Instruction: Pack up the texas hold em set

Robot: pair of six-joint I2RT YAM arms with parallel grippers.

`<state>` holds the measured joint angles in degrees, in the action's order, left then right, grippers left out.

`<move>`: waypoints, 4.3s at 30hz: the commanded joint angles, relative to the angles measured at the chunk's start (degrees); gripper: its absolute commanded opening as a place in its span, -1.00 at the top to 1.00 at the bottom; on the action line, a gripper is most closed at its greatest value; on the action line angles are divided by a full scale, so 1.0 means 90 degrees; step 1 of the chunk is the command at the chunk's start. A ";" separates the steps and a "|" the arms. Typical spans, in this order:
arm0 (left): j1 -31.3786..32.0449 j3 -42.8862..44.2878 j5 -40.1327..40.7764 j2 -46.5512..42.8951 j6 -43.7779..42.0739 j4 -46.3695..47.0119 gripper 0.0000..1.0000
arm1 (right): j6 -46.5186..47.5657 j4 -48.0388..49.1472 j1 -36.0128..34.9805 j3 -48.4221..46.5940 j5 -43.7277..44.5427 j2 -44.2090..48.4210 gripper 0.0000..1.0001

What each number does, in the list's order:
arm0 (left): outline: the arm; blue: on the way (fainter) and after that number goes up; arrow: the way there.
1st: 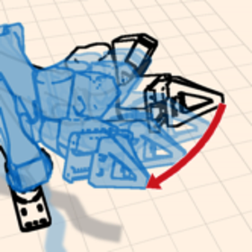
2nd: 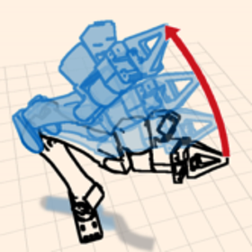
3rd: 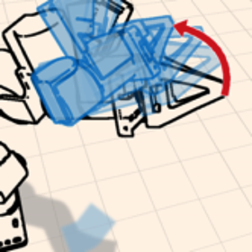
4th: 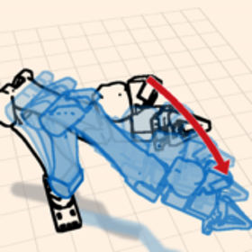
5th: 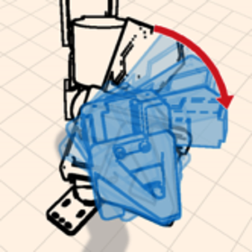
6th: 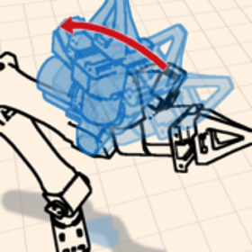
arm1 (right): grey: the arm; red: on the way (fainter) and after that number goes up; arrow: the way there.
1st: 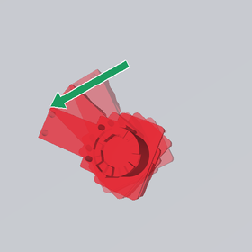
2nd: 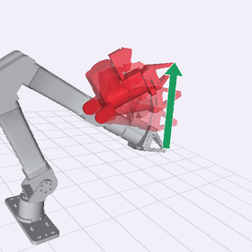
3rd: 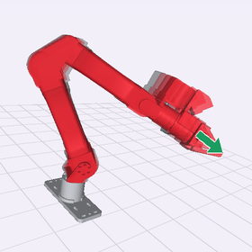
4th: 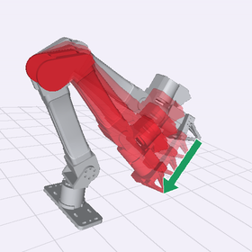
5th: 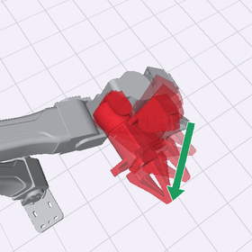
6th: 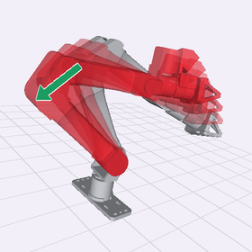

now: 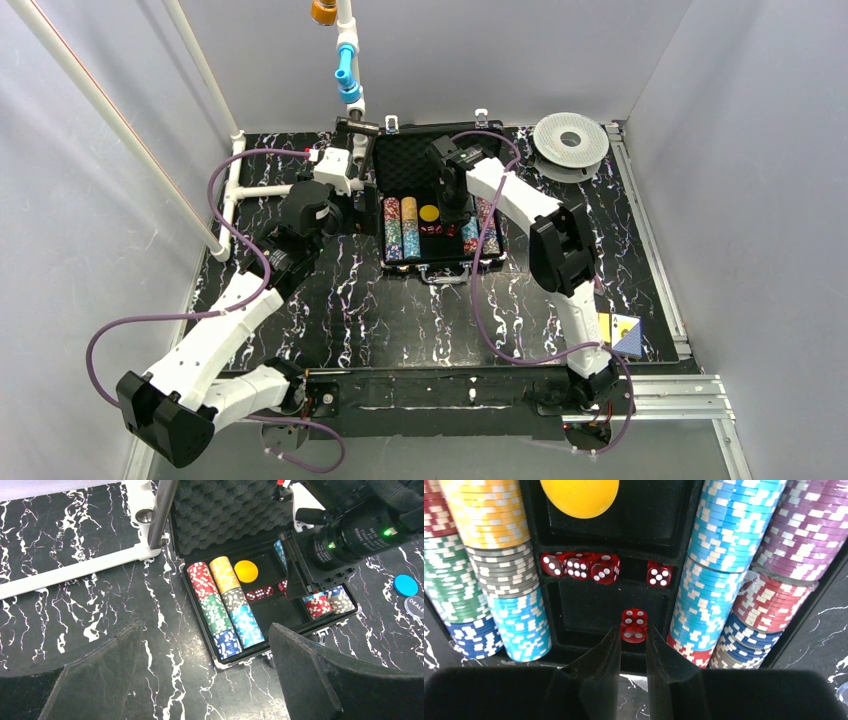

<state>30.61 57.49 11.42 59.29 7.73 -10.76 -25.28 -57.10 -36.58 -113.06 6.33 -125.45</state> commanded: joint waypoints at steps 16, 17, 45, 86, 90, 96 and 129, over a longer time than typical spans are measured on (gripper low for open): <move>0.0026 0.0205 0.0176 -0.0210 -0.0038 -0.0034 -0.99 | -0.0028 0.0172 -0.0037 -0.0794 0.0437 -0.0467 0.97; 0.0027 0.0205 0.0178 -0.0210 -0.0038 -0.0034 -0.99 | -0.0024 0.0173 -0.0032 -0.0829 0.0431 -0.0496 0.97; 0.0027 0.0196 0.0191 -0.0186 -0.0058 -0.0025 -0.99 | 0.0168 0.0178 0.0007 -0.0848 0.0386 -0.0938 0.97; 0.0027 0.0220 0.0098 -0.0123 -0.0052 -0.0043 -0.99 | 0.0318 -0.0129 0.0030 -0.1048 0.0379 -0.0697 0.21; 0.0028 0.0216 0.0113 -0.0121 -0.0058 -0.0042 -0.99 | 0.0313 -0.0138 0.0031 -0.1035 0.0412 -0.0645 0.16; 0.0027 0.0223 0.0093 -0.0098 -0.0058 -0.0044 -0.99 | 0.0294 -0.0171 0.0029 -0.1033 0.0422 -0.0447 0.16; 0.0026 0.0205 0.0152 -0.0145 -0.0066 -0.0034 -0.99 | 0.0105 -0.0244 -0.0032 -0.1250 0.0381 -0.1017 0.16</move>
<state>30.59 57.52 12.21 59.16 7.57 -10.76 -23.75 -59.92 -36.53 -125.75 9.04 -133.23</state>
